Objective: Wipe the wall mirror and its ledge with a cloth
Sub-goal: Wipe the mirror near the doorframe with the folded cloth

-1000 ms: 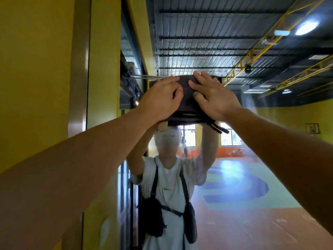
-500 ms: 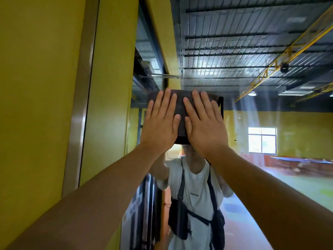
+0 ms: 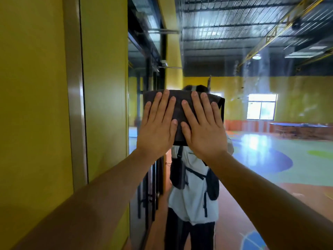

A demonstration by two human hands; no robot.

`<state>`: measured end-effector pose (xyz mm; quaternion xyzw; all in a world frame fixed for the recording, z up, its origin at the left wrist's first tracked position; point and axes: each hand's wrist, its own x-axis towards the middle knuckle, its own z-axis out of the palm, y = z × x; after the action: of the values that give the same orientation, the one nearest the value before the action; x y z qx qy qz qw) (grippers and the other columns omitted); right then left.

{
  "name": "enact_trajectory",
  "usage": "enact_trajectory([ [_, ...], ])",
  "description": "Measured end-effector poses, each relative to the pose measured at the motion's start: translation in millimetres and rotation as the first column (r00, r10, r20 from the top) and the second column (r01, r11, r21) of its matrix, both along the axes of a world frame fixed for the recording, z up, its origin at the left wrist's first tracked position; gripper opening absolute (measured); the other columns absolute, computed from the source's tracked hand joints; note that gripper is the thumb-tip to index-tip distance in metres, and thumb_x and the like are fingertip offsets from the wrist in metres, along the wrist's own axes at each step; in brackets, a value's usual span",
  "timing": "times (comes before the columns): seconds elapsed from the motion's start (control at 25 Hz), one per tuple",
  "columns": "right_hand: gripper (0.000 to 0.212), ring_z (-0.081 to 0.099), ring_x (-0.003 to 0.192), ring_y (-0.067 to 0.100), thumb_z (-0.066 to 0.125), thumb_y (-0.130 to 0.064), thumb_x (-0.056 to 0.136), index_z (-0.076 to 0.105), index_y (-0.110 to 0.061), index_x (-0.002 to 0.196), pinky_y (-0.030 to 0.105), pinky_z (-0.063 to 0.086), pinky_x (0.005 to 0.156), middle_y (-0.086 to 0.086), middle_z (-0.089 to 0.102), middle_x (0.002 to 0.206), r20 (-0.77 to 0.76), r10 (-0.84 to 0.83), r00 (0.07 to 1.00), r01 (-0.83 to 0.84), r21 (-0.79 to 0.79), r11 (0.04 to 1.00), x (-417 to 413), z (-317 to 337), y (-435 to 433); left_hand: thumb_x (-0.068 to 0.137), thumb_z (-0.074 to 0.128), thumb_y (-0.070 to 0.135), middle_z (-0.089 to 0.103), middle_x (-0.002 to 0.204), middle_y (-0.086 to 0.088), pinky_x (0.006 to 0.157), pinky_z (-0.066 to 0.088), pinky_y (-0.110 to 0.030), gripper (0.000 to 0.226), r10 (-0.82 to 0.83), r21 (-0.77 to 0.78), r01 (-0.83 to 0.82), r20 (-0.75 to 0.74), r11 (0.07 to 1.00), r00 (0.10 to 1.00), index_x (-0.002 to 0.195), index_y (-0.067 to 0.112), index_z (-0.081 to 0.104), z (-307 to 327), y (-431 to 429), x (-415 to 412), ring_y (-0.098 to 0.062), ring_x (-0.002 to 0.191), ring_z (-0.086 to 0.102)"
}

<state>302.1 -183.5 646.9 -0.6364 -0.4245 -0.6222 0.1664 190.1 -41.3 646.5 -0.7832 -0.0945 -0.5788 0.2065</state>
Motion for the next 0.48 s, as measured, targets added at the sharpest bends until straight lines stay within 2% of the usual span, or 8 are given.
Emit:
enact_trajectory([
  [0.24, 0.065, 0.018, 0.155, 0.036, 0.05, -0.045, 0.103, 0.036, -0.013, 0.157, 0.056, 0.017, 0.125, 0.017, 0.024, 0.166, -0.006, 0.023, 1.0, -0.023, -0.056, 0.998, -6.1, -117.1, -2.2, 0.108, 0.032, 0.036, 0.017, 0.168, -0.019, 0.126, 0.017, -0.055, 0.062, -0.052, 0.039, 0.054, -0.057, 0.998, 0.997, 0.16, 0.004, 0.024, -120.4, 9.6, -9.2, -0.034, 0.158, 0.013],
  [0.48, 0.066, 0.018, 0.155, 0.039, 0.047, -0.049, 0.103, 0.036, -0.014, 0.157, 0.058, 0.018, 0.124, 0.018, 0.024, 0.165, -0.047, 0.026, 0.999, -0.032, -0.134, 0.99, -11.1, -217.6, -4.1, 0.106, 0.041, 0.037, 0.017, 0.167, -0.02, 0.126, 0.015, -0.056, 0.066, -0.095, 0.034, 0.098, -0.081, 0.995, 0.992, 0.16, 0.004, 0.023, -225.3, 12.2, -13.2, -0.038, 0.156, 0.018],
])
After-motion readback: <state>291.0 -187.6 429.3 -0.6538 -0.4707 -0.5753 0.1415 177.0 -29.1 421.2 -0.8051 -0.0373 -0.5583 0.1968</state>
